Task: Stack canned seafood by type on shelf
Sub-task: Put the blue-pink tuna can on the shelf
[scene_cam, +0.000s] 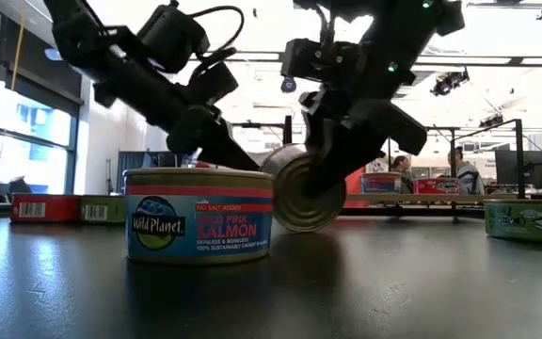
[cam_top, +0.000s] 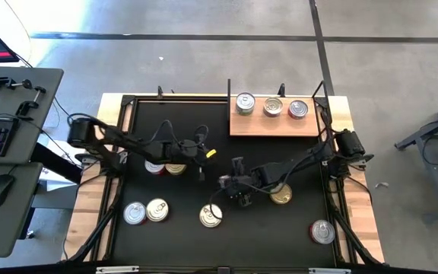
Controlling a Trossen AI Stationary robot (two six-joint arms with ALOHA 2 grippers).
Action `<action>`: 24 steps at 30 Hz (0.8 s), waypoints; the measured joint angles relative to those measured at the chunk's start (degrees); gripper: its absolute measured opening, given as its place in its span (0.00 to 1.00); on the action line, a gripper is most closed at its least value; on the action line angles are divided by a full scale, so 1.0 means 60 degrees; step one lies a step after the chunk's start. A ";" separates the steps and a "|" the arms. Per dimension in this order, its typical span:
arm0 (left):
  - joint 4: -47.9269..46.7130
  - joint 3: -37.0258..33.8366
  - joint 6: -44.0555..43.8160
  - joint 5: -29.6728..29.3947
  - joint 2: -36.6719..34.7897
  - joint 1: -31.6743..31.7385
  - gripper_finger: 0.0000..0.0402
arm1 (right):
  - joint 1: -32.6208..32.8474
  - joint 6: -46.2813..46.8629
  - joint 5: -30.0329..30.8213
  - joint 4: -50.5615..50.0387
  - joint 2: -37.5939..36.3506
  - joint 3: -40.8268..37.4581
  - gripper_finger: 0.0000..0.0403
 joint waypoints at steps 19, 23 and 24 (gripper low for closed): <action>-0.0755 0.0004 0.0067 -0.0479 -0.0813 0.0000 0.00 | -0.1323 0.3851 0.4649 -0.6973 -0.3666 -0.1673 0.42; -0.0461 0.0000 0.0073 -0.0318 -0.0806 -0.0007 0.00 | -0.2275 0.3467 0.5311 -0.5618 -0.3949 -0.2866 0.42; -0.0395 0.0000 0.0076 -0.0220 -0.0806 -0.0007 0.00 | -0.2507 0.3161 0.5359 -0.5108 -0.3925 -0.3087 0.42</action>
